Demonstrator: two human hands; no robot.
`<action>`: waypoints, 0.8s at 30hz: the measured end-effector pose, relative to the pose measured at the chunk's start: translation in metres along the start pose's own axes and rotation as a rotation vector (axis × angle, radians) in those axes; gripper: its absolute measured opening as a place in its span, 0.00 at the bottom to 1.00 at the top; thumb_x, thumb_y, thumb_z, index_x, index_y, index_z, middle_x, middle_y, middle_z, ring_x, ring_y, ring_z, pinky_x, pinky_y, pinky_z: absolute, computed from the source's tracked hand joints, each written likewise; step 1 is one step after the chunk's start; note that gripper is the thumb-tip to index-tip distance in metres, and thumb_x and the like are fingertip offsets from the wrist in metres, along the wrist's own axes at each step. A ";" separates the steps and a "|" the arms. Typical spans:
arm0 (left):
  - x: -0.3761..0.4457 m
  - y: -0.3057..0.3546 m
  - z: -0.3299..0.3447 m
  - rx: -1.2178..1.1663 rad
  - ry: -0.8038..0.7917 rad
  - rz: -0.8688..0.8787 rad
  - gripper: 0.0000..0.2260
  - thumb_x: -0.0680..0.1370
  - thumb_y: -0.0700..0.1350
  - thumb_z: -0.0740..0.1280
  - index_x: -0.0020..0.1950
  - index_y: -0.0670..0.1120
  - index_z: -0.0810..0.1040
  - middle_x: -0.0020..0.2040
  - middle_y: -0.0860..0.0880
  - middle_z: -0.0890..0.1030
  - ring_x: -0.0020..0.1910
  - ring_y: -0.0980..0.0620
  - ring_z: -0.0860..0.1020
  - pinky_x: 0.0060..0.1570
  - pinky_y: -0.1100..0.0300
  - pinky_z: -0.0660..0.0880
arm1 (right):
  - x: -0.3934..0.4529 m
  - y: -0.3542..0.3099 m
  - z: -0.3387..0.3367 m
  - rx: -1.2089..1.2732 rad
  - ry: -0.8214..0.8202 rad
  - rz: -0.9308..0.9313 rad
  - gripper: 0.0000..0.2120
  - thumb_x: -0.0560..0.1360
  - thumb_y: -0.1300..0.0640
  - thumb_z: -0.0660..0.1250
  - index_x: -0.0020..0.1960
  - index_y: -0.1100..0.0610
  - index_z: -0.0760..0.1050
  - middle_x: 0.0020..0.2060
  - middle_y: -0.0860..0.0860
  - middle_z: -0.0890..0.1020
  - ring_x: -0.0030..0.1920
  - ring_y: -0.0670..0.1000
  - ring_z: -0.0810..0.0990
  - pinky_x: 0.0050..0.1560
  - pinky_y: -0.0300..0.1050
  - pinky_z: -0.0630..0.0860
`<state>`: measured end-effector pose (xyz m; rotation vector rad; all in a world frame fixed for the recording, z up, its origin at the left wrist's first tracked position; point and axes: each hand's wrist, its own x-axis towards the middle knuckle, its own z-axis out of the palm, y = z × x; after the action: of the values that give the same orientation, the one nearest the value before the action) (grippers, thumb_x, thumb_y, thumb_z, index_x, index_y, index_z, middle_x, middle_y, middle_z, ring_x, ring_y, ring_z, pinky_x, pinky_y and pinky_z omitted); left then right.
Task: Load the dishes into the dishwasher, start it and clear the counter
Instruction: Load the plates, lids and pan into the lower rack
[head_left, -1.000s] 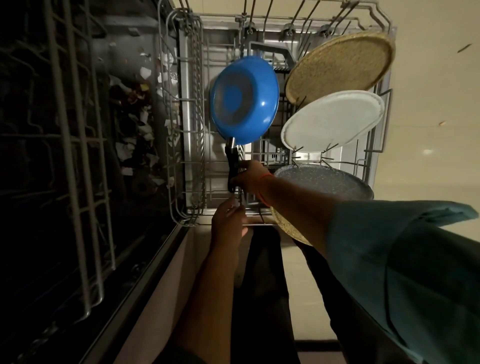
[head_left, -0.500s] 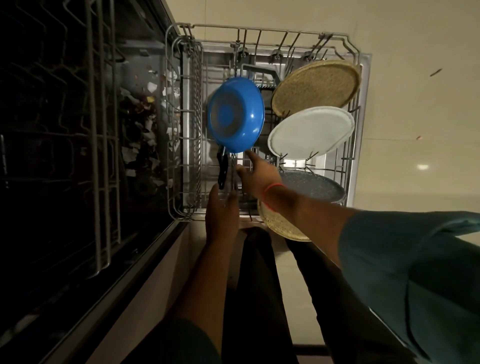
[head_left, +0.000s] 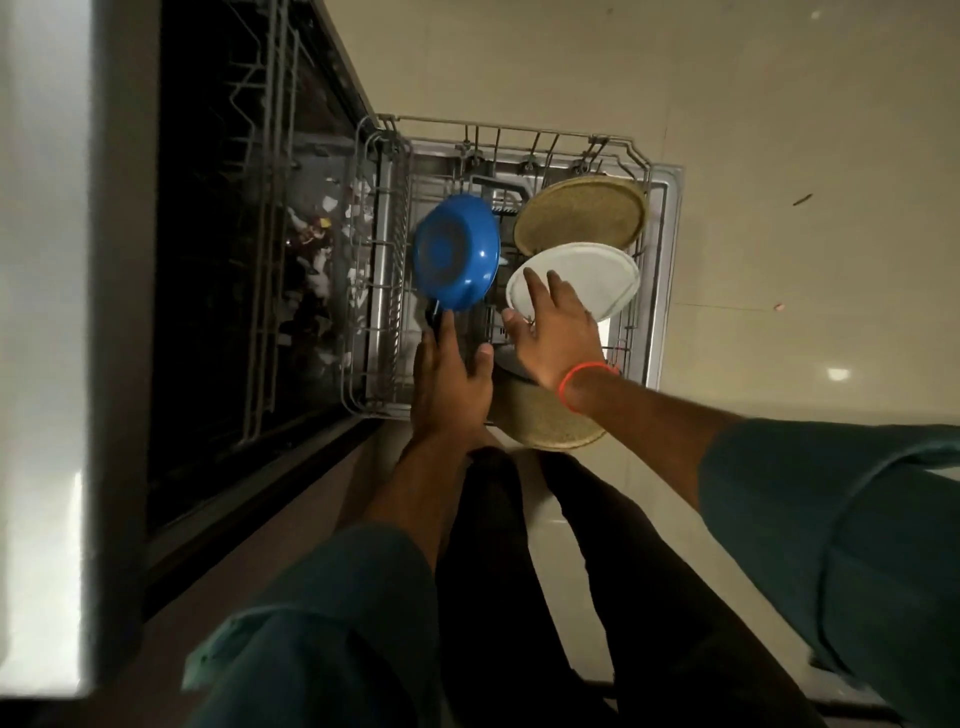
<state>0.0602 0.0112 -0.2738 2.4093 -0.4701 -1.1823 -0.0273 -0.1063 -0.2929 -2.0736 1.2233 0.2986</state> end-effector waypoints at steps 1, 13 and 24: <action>-0.010 0.009 -0.006 0.045 -0.016 -0.015 0.30 0.84 0.59 0.57 0.84 0.59 0.47 0.85 0.49 0.47 0.83 0.43 0.50 0.76 0.37 0.55 | -0.008 -0.003 -0.011 -0.009 -0.008 -0.005 0.31 0.83 0.41 0.54 0.82 0.52 0.53 0.80 0.59 0.56 0.80 0.59 0.53 0.77 0.61 0.55; -0.105 0.078 -0.046 0.237 0.099 0.200 0.31 0.85 0.56 0.56 0.84 0.56 0.45 0.84 0.45 0.44 0.83 0.43 0.46 0.77 0.40 0.59 | -0.093 -0.042 -0.104 0.042 0.069 -0.138 0.30 0.84 0.42 0.53 0.82 0.50 0.51 0.81 0.56 0.52 0.81 0.57 0.50 0.78 0.60 0.52; -0.169 0.100 -0.085 0.333 0.196 0.269 0.32 0.85 0.59 0.54 0.84 0.55 0.41 0.84 0.47 0.39 0.83 0.47 0.40 0.80 0.44 0.54 | -0.132 -0.050 -0.163 -0.028 0.093 -0.286 0.31 0.84 0.40 0.51 0.82 0.49 0.50 0.82 0.54 0.51 0.81 0.56 0.49 0.78 0.60 0.50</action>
<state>0.0189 0.0226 -0.0645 2.5953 -0.9558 -0.7941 -0.0789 -0.1108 -0.0835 -2.2735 0.9616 0.0885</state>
